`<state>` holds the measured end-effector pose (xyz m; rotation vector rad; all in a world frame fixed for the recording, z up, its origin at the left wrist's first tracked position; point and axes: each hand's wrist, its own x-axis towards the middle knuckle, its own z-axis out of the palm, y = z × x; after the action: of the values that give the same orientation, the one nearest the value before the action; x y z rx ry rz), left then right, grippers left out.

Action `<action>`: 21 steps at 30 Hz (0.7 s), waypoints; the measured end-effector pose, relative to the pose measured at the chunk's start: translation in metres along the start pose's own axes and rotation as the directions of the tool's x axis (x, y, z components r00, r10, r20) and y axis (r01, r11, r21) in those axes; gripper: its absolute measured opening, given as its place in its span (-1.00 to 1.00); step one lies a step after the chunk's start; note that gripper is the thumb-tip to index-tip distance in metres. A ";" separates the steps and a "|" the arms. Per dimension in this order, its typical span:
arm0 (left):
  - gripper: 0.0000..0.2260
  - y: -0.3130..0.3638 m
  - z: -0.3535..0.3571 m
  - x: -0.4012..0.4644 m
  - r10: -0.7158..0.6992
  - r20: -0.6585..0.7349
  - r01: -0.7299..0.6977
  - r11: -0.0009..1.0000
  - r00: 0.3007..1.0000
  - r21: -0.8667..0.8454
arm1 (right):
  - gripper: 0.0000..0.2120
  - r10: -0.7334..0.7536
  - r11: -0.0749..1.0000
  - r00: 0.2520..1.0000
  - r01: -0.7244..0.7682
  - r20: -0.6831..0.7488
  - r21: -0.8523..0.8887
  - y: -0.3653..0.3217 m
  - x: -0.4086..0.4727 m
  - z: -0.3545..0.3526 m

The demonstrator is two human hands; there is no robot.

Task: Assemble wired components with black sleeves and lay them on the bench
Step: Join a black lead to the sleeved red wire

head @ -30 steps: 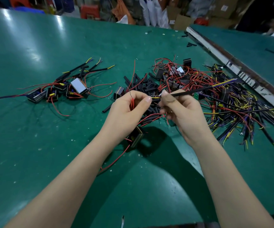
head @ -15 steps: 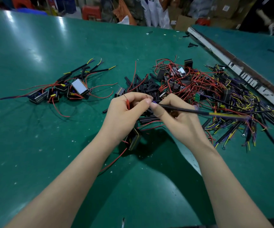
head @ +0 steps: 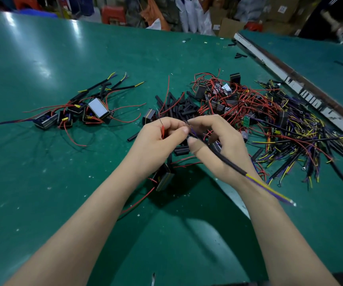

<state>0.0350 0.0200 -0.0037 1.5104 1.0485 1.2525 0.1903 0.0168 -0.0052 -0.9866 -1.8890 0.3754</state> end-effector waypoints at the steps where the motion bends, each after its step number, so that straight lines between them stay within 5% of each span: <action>1: -0.89 -0.001 0.000 0.000 -0.006 -0.013 0.006 1.000 1.000 0.001 | -0.80 0.072 0.996 0.997 -0.072 -0.007 0.051 -0.002 0.000 0.001; 5: -0.86 -0.001 0.000 0.001 0.012 -0.025 -0.012 1.000 1.000 -0.014 | -0.85 0.289 0.922 0.956 -0.293 0.052 0.252 -0.005 -0.001 0.009; 13: -0.86 -0.007 0.001 -0.001 0.062 -0.105 -0.052 0.994 0.993 0.097 | -0.90 0.374 0.889 0.926 -0.375 0.056 0.261 -0.002 0.002 0.009; 18: -0.88 -0.007 0.005 -0.003 0.068 -0.167 -0.049 0.992 0.984 0.116 | -0.87 0.528 0.707 0.844 -0.496 0.091 0.504 -0.004 0.002 0.018; 21: -0.89 -0.007 0.007 -0.003 0.017 -0.140 -0.005 0.996 0.990 0.091 | -0.87 0.536 0.620 0.844 -0.417 0.031 0.664 -0.004 0.003 0.022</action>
<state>0.0408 0.0182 -0.0121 1.5149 1.2042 1.3507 0.1690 0.0194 -0.0127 -0.9715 -1.1438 1.1522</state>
